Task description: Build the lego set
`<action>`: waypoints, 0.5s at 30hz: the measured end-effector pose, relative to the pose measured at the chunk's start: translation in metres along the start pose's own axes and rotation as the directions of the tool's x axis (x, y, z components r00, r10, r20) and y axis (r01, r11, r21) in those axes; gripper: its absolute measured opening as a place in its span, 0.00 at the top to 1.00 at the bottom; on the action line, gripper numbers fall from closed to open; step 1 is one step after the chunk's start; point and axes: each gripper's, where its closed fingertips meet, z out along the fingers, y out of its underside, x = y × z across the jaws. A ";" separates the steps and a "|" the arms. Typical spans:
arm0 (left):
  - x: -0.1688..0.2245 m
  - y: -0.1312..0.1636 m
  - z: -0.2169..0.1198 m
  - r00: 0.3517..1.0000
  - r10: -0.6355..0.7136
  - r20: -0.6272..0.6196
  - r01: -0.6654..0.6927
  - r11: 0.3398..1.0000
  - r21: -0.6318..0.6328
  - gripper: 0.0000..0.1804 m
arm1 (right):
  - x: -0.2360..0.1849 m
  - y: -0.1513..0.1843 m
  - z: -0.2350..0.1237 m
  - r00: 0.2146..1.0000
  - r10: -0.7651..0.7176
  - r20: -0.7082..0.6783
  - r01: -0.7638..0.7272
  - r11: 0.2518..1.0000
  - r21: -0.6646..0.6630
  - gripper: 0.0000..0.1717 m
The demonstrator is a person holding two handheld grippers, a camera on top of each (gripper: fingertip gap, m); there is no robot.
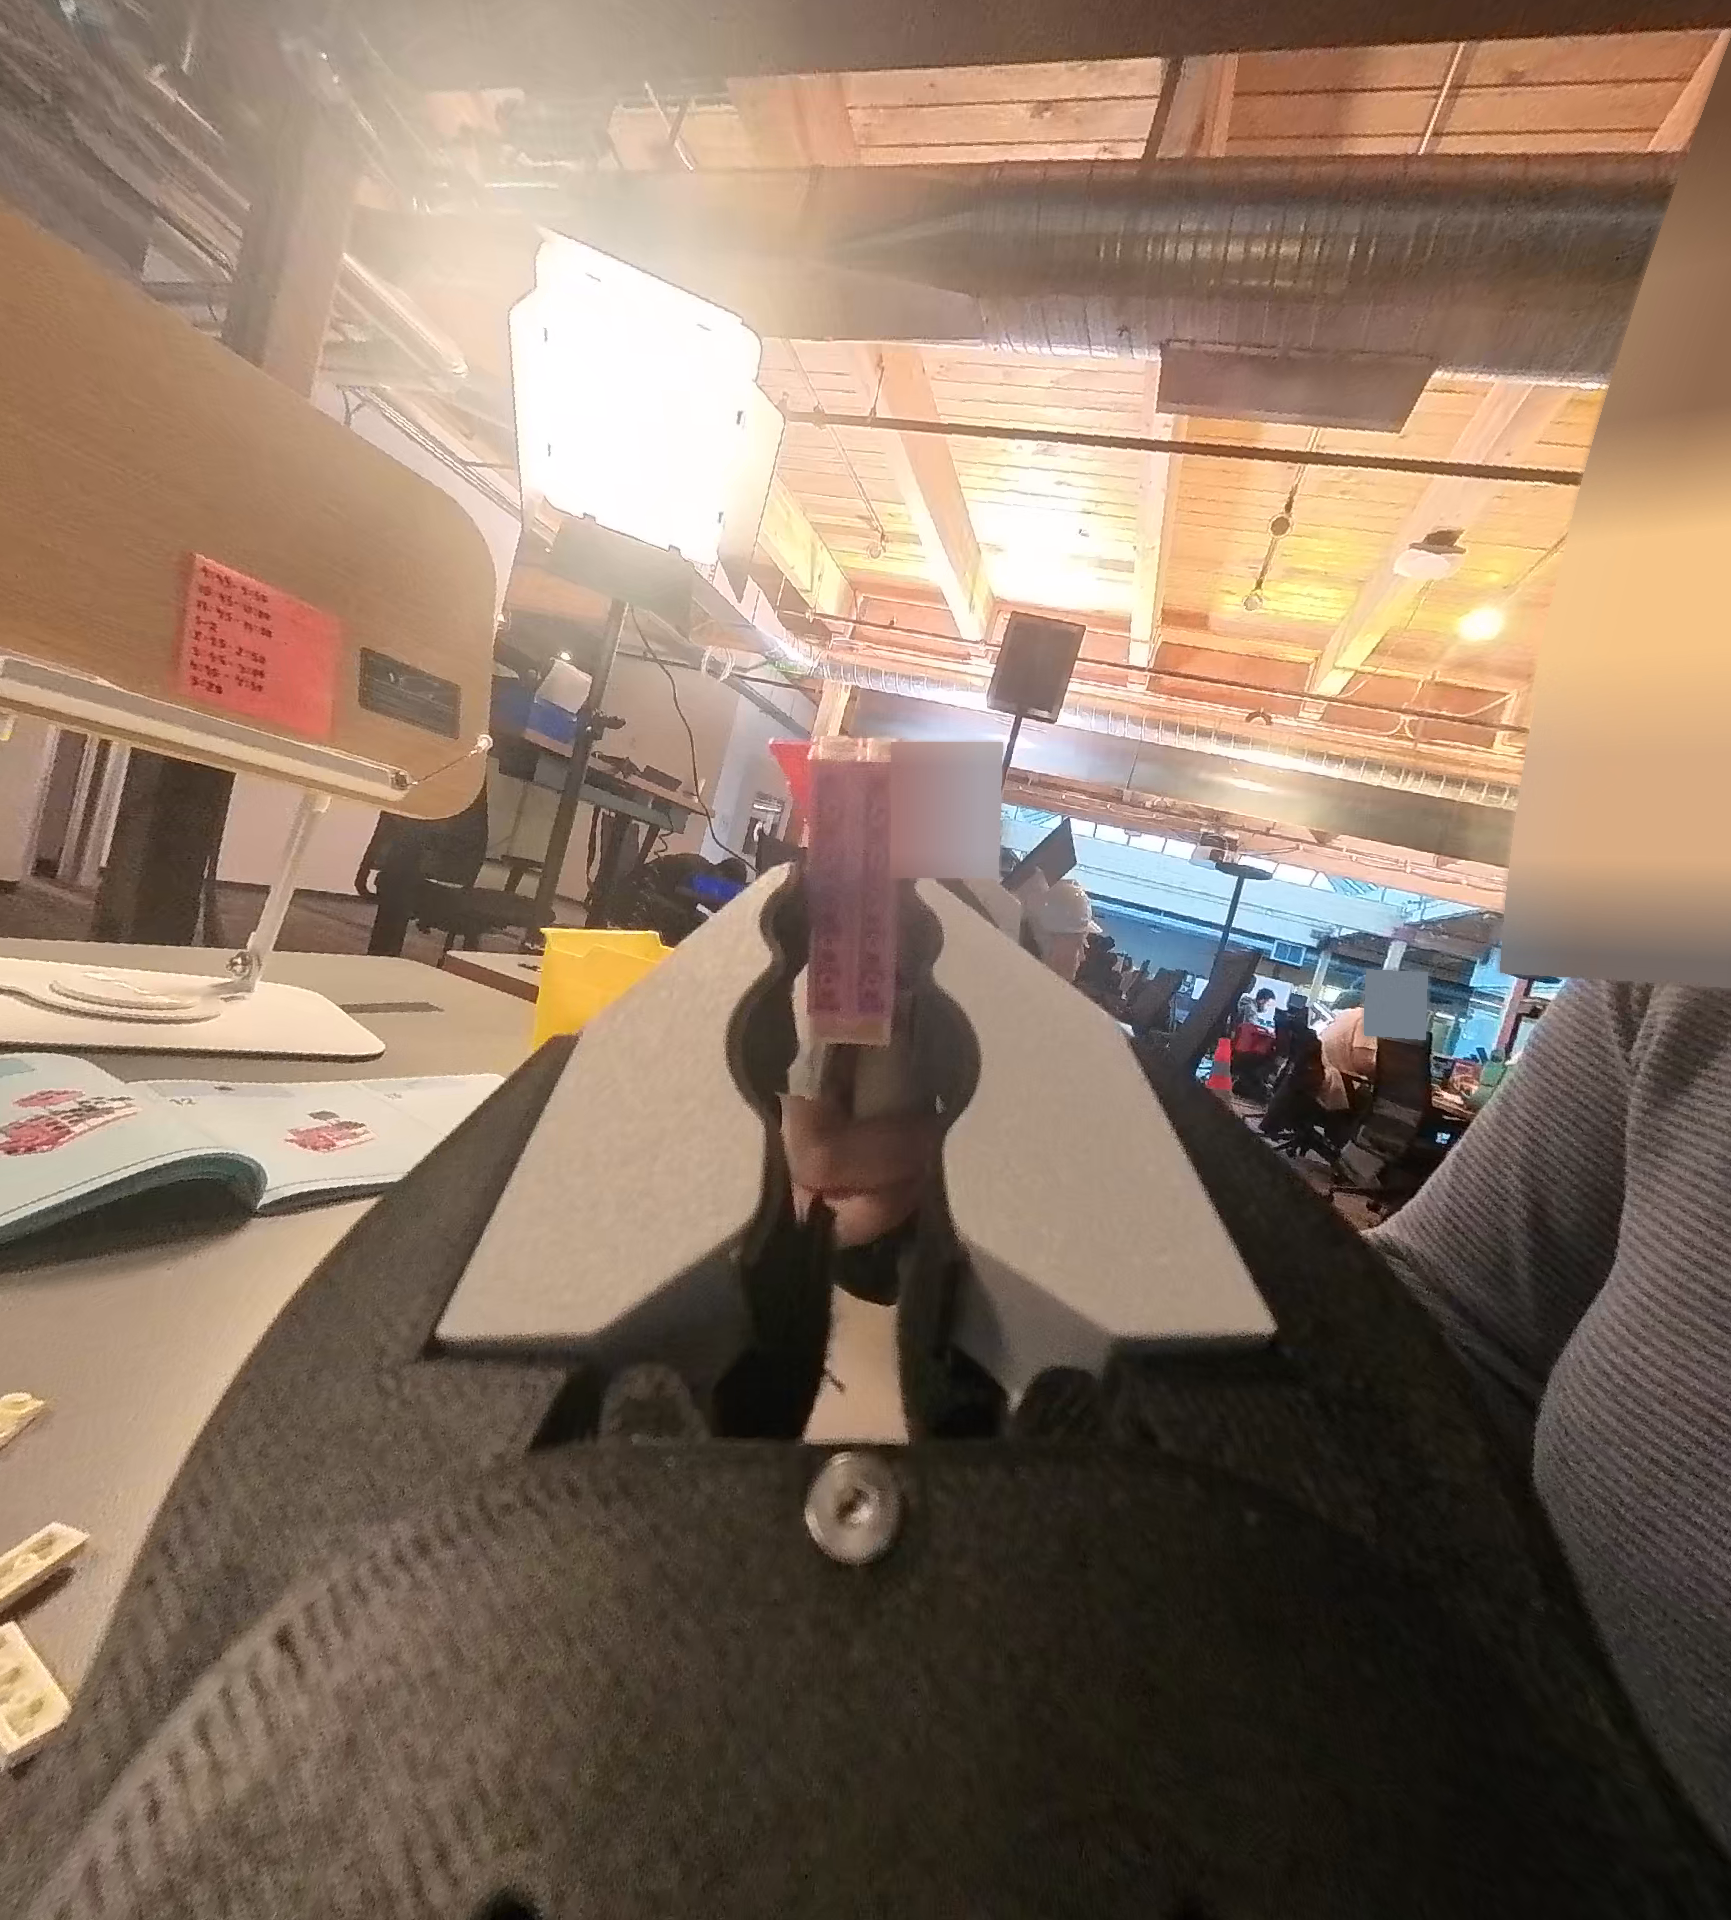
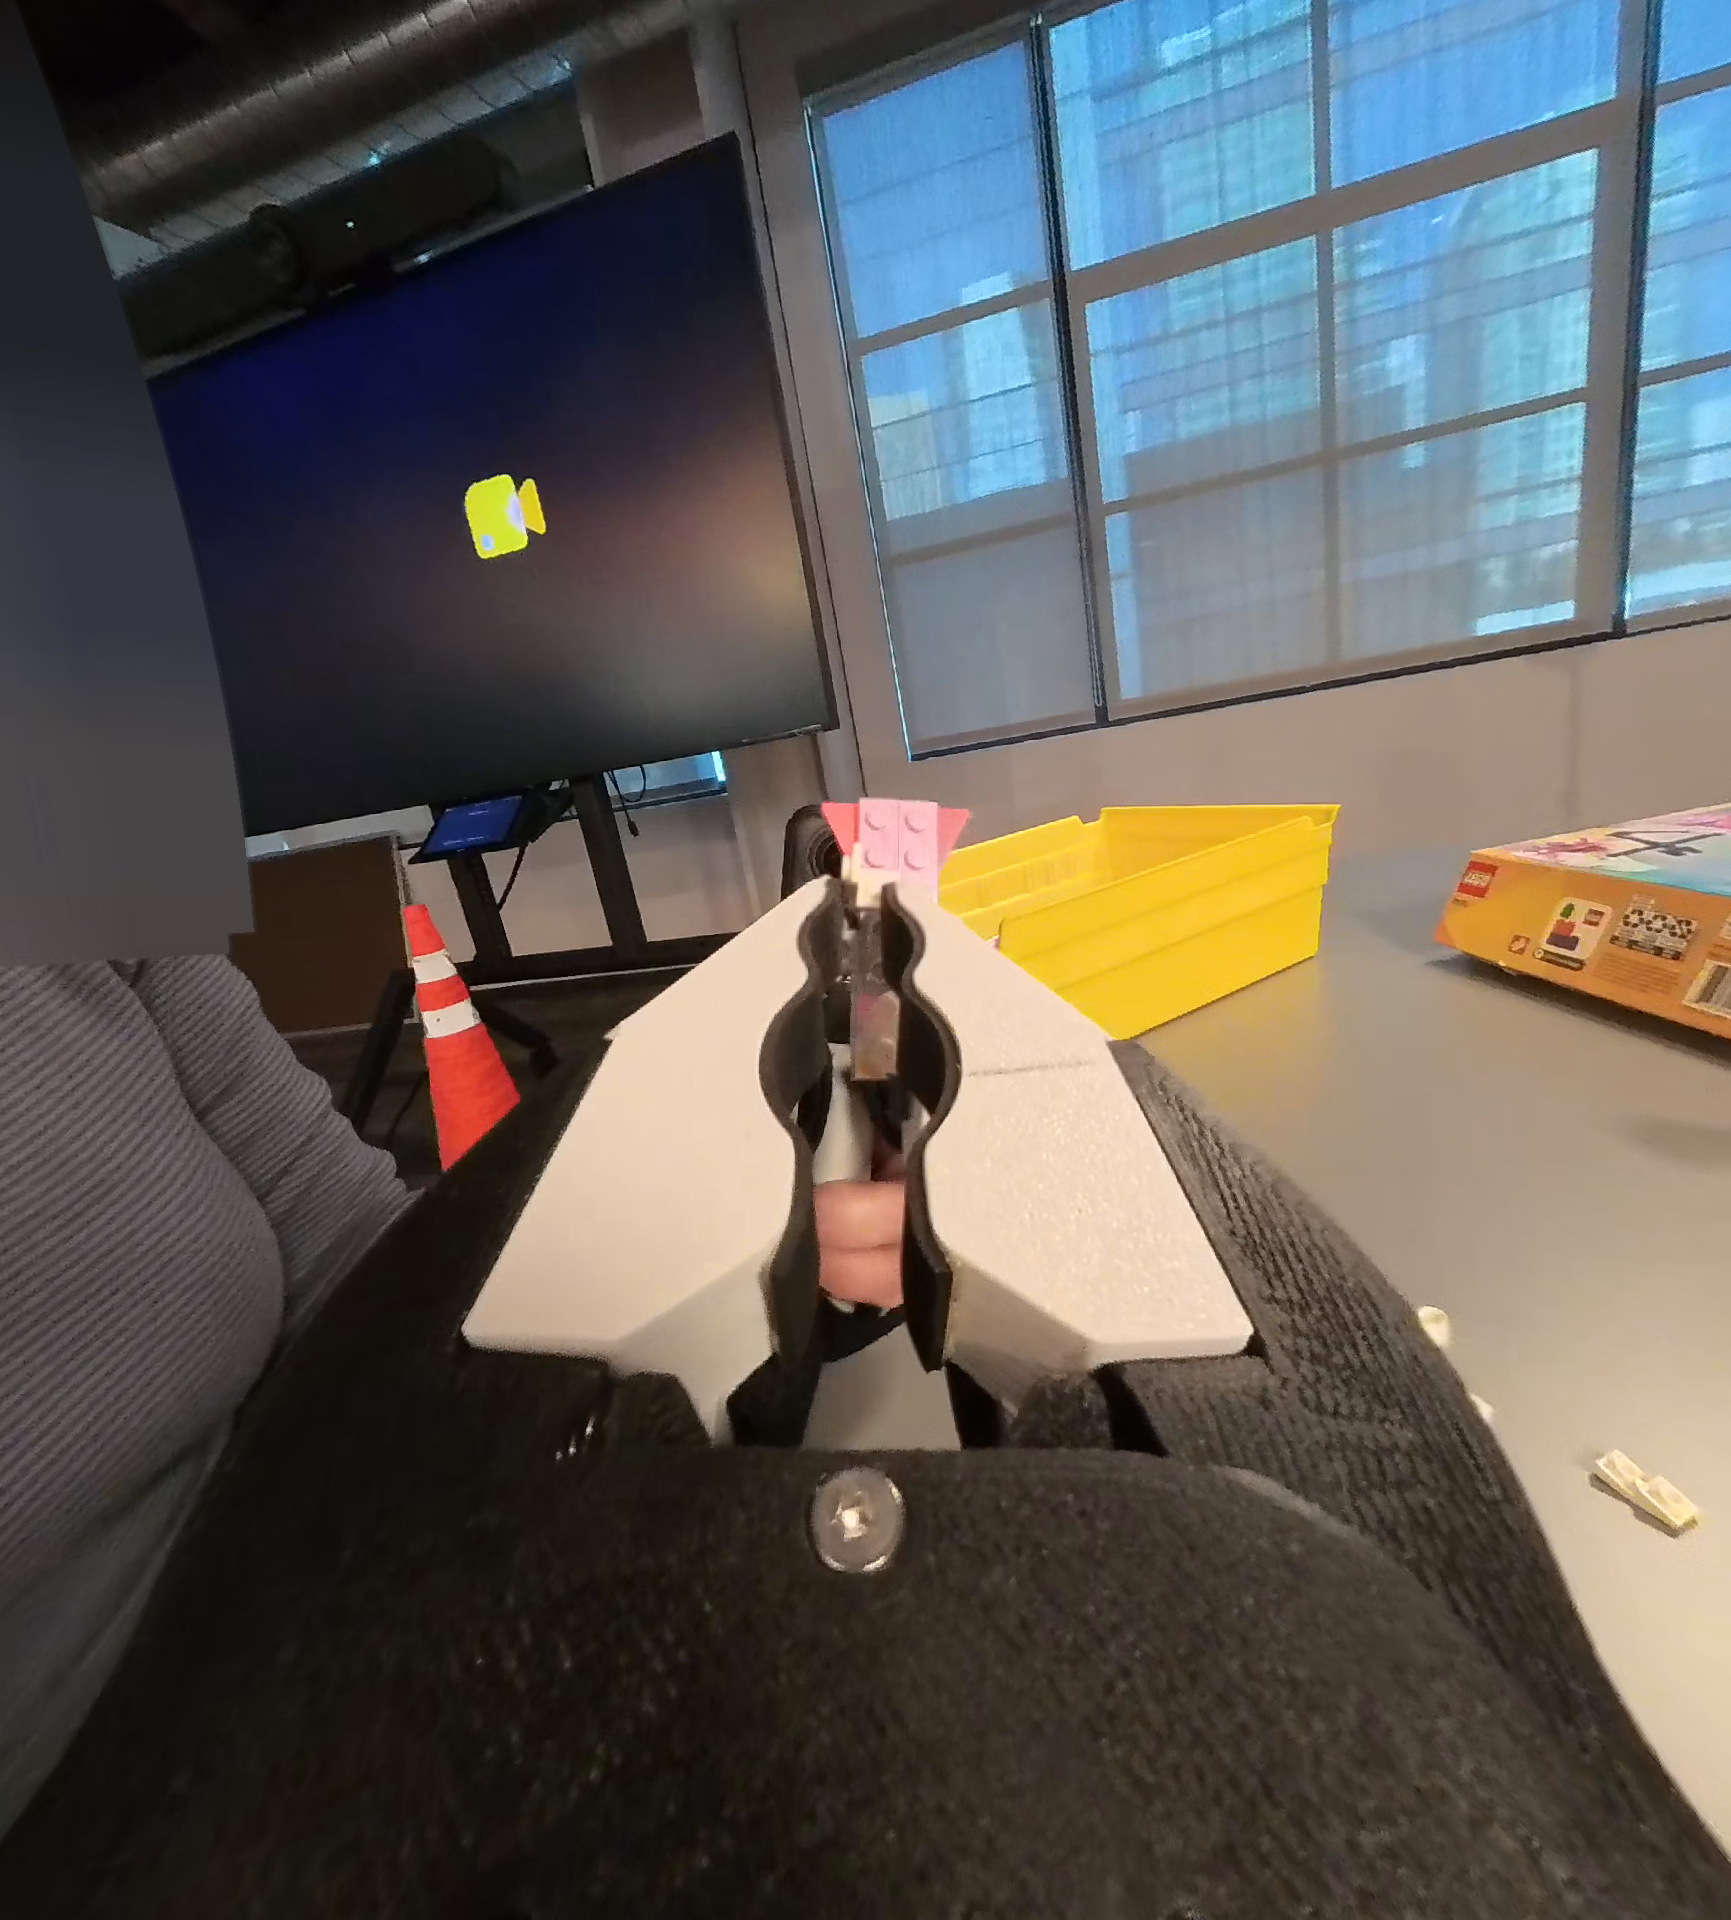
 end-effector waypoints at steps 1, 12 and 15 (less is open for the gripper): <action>-0.001 0.000 0.000 1.000 -0.001 0.004 0.001 1.000 0.003 0.92 | -0.001 0.000 0.000 1.000 -0.004 0.004 0.004 1.000 -0.001 1.00; 0.001 0.003 0.002 1.000 0.014 -0.003 -0.014 1.000 -0.020 0.92 | 0.000 -0.001 0.000 1.000 -0.012 -0.005 0.012 1.000 0.007 0.95; 0.002 0.004 0.001 1.000 0.011 -0.004 -0.011 1.000 -0.022 0.92 | 0.000 0.000 0.000 1.000 -0.010 -0.002 0.010 1.000 -0.001 0.96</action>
